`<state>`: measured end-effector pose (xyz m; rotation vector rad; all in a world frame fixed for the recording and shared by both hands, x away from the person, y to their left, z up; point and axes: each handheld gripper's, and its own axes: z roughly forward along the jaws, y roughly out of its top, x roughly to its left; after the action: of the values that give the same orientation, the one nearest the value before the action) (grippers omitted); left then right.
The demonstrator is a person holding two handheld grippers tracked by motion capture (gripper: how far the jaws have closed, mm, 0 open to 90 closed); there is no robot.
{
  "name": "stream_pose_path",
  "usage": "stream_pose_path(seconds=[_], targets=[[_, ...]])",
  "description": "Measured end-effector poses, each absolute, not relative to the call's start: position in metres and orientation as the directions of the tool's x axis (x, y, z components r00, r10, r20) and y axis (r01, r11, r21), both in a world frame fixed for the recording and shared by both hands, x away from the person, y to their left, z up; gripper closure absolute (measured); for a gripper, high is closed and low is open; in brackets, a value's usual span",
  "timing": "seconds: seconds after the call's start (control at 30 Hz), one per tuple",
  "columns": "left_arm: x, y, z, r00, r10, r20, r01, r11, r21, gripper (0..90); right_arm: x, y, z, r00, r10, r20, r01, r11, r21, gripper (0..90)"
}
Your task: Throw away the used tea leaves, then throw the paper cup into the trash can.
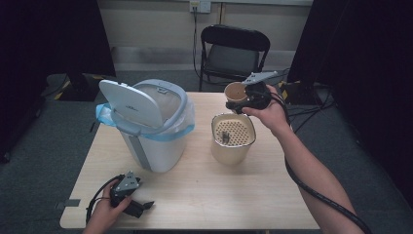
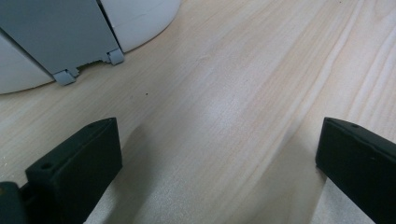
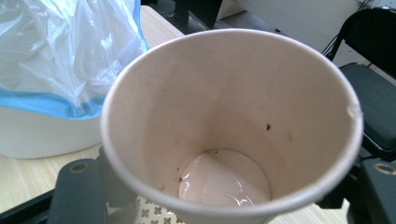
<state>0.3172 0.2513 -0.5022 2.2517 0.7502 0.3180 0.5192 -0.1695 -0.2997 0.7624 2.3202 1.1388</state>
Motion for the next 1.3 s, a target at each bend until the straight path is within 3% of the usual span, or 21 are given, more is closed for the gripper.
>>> stream_pose_path(seconds=[1.3], targets=[[0.317,0.251,-0.502,0.799,0.602,0.003,0.420,-0.562,0.713,0.0,0.514,-0.123,-0.254,-0.813,0.572,-0.108,0.259,0.521,0.813,26.8]])
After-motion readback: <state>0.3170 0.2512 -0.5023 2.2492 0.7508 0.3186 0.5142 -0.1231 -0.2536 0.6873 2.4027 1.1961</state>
